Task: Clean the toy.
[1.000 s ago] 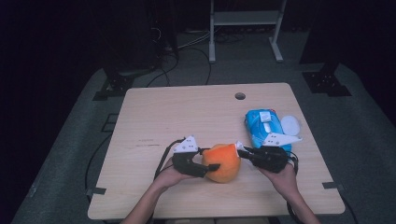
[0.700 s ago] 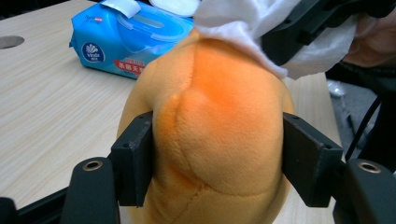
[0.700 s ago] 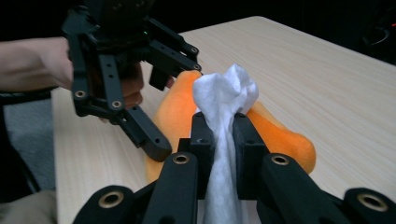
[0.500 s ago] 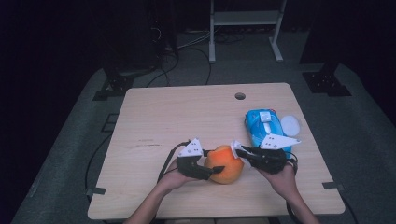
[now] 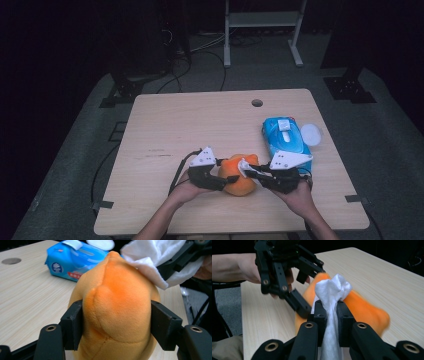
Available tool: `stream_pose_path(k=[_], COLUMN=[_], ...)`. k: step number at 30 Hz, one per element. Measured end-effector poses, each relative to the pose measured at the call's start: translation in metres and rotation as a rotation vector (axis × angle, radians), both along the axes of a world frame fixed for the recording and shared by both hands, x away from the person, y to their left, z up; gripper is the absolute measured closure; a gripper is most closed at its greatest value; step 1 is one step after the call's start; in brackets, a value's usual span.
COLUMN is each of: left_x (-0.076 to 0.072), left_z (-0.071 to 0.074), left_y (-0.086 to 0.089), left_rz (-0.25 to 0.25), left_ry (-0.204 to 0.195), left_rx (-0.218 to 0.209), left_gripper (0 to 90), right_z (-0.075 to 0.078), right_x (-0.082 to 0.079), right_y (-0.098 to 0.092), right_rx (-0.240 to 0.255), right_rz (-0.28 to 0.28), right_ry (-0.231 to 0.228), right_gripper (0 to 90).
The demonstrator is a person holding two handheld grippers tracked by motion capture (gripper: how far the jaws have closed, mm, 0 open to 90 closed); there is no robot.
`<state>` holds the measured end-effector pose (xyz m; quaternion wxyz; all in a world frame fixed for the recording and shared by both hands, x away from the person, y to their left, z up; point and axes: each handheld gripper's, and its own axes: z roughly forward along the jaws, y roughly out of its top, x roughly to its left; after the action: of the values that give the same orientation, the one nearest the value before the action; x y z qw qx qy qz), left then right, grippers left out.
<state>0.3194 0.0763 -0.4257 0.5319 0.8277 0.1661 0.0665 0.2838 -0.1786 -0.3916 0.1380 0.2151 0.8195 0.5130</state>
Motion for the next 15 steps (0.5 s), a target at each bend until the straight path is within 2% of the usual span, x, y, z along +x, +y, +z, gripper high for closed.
stream_pose_path(k=[2, 4, 7, 9, 12, 13, 14, 15], left_x=[-0.002, -0.003, -0.006, -0.008, -0.008, -0.006, -0.006, -0.002], left_z=[0.0, 0.0, 0.001, 0.0, 0.0, 0.0, 0.0, 0.0], left_y=[-0.001, -0.003, -0.007, -0.008, -0.008, -0.007, -0.007, -0.003], left_rz=[-0.017, -0.029, -0.062, -0.075, -0.091, -0.109, -0.109, -0.105], left_ry=[-0.012, -0.02, -0.047, -0.048, -0.043, -0.03, -0.03, -0.01], left_rx=[0.009, 0.011, 0.035, 0.033, 0.027, 0.02, 0.02, 0.003], left_gripper=[35.8, 36.4, 36.6, 36.4, 35.2, 29.2, 25.9, 21.2], right_z=[0.001, 0.001, -0.001, -0.002, -0.002, -0.002, -0.002, -0.002], right_x=[0.003, 0.008, 0.015, 0.017, 0.017, 0.017, 0.017, 0.017], right_y=[-0.002, -0.01, -0.022, -0.027, -0.029, -0.028, -0.028, -0.028], right_rx=[-0.003, 0.013, 0.03, 0.032, 0.022, 0.012, 0.012, 0.003], right_rz=[-0.02, -0.065, -0.11, -0.123, -0.127, -0.124, -0.124, -0.116], right_ry=[0.005, 0.009, 0.046, 0.065, 0.065, 0.064, 0.064, 0.077], right_gripper=[80.3, 80.1, 80.2, 80.2, 80.2, 80.2, 80.2, 80.2])
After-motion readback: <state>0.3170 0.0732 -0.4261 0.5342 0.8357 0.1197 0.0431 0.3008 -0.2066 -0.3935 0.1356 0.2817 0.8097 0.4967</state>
